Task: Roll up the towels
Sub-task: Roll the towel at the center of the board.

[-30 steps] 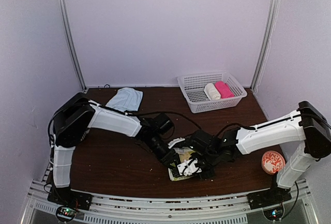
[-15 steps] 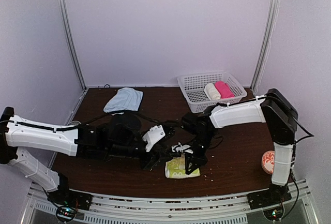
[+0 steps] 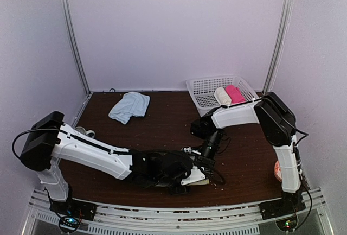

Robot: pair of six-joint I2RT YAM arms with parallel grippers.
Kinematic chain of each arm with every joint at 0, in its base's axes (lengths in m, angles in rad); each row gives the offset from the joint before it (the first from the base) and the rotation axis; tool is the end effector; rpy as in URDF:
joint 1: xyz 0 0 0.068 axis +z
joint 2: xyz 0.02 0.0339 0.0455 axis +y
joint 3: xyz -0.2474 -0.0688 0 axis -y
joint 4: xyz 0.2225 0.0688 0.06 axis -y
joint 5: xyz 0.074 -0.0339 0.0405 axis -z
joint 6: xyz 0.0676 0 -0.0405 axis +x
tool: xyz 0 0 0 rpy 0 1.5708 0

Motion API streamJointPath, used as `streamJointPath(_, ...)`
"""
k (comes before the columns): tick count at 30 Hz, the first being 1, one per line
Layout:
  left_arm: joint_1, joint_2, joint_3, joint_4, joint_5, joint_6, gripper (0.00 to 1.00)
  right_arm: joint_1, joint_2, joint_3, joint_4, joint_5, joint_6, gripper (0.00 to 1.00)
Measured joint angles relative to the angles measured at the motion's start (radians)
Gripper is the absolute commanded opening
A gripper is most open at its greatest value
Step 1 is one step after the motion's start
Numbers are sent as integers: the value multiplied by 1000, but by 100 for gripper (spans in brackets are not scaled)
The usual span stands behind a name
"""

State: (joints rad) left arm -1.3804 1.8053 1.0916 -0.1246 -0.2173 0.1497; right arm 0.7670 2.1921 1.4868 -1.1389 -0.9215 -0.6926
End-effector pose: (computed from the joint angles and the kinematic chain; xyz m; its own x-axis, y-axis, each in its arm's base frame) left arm 0.0860 -0.3690 0.1497 -0.0002 0.7706 -0.6373 0.9421 0.2138 0.2582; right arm 0.2084 0.2756 0.1055 -0.3645 -0.8875 -0.2819 -0.6464 0.0232 0.7626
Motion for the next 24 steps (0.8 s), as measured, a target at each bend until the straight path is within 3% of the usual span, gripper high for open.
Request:
streamJointPath(6,5,105,11,-18,-53,29,48,0,0,0,1,1,1,5)
streamJointPath(14,11,126,18,-7,-90,50,20,0,-1,0,2,1,3,7)
streamJointPath(18,17,126,27,-17,-70,56,11,0,-11,0,3,14,6,25)
streamJointPath(24,28,127,59,-59,-22,45,8,-5,-96,35,-21,84,-7,43)
